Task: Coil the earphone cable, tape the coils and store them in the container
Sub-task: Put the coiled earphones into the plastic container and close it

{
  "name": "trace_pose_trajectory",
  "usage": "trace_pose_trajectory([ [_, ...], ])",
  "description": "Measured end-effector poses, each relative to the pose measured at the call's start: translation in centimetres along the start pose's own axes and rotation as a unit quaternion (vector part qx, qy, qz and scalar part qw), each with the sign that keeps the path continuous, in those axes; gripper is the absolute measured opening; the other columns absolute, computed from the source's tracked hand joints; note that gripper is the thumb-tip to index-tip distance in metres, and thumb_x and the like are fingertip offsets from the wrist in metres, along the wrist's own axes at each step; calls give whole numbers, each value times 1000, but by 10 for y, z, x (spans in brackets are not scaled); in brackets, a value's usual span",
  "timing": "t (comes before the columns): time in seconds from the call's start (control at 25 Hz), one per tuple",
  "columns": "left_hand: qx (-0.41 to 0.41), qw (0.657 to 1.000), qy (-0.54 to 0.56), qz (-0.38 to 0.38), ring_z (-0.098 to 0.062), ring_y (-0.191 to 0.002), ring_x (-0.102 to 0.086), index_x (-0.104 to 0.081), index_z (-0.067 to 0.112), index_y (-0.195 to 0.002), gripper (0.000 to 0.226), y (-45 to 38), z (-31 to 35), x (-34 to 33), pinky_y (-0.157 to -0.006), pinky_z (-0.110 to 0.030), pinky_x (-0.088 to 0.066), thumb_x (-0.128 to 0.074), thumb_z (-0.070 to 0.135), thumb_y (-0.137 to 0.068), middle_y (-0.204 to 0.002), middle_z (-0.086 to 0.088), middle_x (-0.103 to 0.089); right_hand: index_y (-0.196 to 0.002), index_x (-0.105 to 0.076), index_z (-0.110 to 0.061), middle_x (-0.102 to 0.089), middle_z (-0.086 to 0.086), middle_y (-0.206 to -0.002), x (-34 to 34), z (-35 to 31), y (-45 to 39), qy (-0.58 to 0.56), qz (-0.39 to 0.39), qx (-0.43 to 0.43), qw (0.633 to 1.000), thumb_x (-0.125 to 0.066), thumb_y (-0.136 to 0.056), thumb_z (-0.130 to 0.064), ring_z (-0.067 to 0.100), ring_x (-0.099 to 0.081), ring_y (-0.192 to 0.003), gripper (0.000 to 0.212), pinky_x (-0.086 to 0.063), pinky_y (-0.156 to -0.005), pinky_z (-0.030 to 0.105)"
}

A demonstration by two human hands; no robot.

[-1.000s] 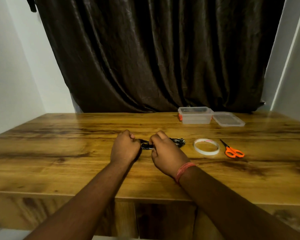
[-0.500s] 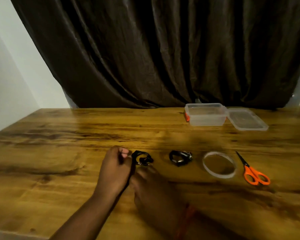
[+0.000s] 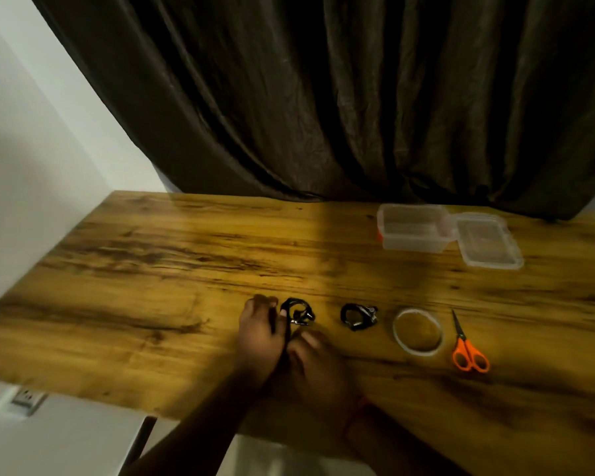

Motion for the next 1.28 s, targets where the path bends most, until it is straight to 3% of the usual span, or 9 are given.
trace_pose_trajectory([
  [0.12,33,998,-46,-36,-37,-105,-55,-64,-3,-111,26,-3,4,-2,-93,-38,-43,-65,15,-92,-112,-22,-57,-100,-58,-14,-54,5,-113,32,8,-12,-39,81,-56,994,-42,-98,-19,22,-52,-103,17,-41,-85,31],
  [0.2,47,994,-82,-62,-37,-110,-52,-64,0,-111,26,-8,8,-5,-94,-37,-40,-63,17,-91,-115,-22,-56,-111,-56,-11,-51,6,-122,47,14,-27,-19,87,-88,992,-44,-97,-18,24,-52,-108,20,-41,-86,31],
  [0.4,68,975,-161,-136,-33,-113,-54,-64,9,-104,18,-26,4,-18,-94,-32,-37,-59,21,-92,-108,-16,-68,-148,-32,-10,-23,15,-155,24,31,-52,66,-126,-138,980,-55,-90,-10,39,-28,-140,62,-31,-113,44],
  [0.52,101,984,-89,-115,-29,-95,-63,-67,10,-91,10,-32,2,-16,-74,-31,-42,-61,18,-92,-95,-13,-71,-150,-30,-14,-25,18,-155,13,32,-54,89,-148,-144,974,-55,-91,-16,40,-20,-144,63,-24,-118,49],
  [0.68,118,987,-20,-109,-24,-82,-61,-62,15,-87,4,-35,8,-13,-63,-26,-35,-64,13,-89,-81,3,-59,-131,-55,-10,-49,17,-137,32,31,-66,13,-79,-156,984,-55,-92,-19,34,-47,-126,40,-39,-107,41],
  [0.8,160,974,109,-121,-24,-71,-54,-50,16,-76,25,-44,11,-21,-54,-24,-41,-56,-2,-91,-78,-7,-56,-108,-67,-10,-64,13,-117,55,43,-73,-120,-9,-213,970,-55,-92,-16,29,-60,-108,21,-48,-92,35],
  [0.96,192,926,294,-138,-22,-60,-58,-54,8,-71,33,-65,30,-32,-56,-25,-47,-44,-17,-90,-70,-14,-58,-104,-69,-15,-66,4,-111,91,62,-77,-221,86,-262,936,-53,-96,-16,20,-63,-96,19,-47,-78,27],
  [1.16,185,907,334,-177,-15,-73,-63,-56,8,-90,10,-97,79,-64,-51,-18,-49,-59,-1,-93,-88,-9,-64,-98,-72,-15,-69,2,-111,154,90,-74,-209,179,-290,917,-52,-95,-10,16,-62,-101,21,-48,-91,27],
  [1.28,143,916,329,-179,-24,-86,-66,-57,14,-87,11,-118,126,-91,-67,-29,-58,-64,8,-93,-95,-11,-66,-99,-73,-12,-72,3,-109,185,129,-65,-211,201,-303,907,-52,-95,-7,19,-64,-104,22,-47,-95,27],
])
Point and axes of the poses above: each hand's wrist, its own y-axis away from the middle knuckle, its own x-axis out of the back of the hand, z = x × y, the point moved 9 cm from there along -y, towards the middle knuckle
